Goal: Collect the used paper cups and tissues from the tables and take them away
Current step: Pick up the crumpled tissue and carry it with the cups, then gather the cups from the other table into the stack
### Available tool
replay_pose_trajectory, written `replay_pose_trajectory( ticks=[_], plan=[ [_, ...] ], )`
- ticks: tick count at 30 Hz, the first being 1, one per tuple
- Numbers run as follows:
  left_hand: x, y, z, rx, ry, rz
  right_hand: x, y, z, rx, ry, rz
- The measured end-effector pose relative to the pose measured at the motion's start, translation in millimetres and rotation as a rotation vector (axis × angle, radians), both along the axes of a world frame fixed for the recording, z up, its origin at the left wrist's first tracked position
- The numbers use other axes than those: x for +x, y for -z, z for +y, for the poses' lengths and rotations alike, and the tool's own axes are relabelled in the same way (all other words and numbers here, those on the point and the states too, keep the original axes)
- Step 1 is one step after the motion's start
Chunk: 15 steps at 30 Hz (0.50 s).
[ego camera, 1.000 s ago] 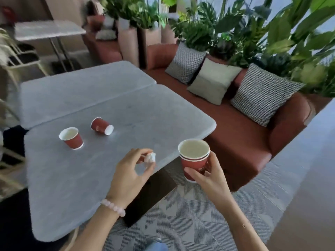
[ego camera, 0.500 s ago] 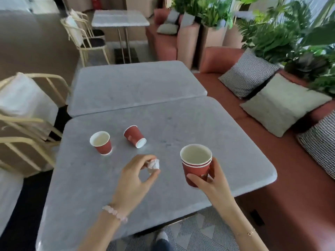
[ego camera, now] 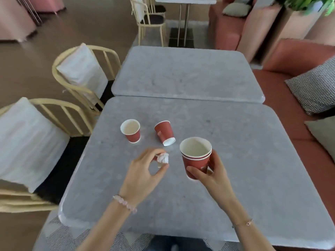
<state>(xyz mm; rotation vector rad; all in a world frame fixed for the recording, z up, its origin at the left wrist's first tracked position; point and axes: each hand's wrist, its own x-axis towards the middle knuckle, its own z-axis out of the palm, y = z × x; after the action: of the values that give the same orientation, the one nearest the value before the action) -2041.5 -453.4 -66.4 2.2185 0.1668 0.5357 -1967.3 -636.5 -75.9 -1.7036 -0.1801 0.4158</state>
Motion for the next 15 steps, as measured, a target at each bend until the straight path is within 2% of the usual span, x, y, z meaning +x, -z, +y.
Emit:
replay_pose_trajectory(
  ticks=[10,15],
  plan=[
    [5,35,-8,0.028,-0.172,0.046,28,4,0,-0.008,-0.131,0.038],
    [2,90,-7,-0.006,-0.309,0.25,32,11,1,-0.01,-0.163,0.047]
  ],
)
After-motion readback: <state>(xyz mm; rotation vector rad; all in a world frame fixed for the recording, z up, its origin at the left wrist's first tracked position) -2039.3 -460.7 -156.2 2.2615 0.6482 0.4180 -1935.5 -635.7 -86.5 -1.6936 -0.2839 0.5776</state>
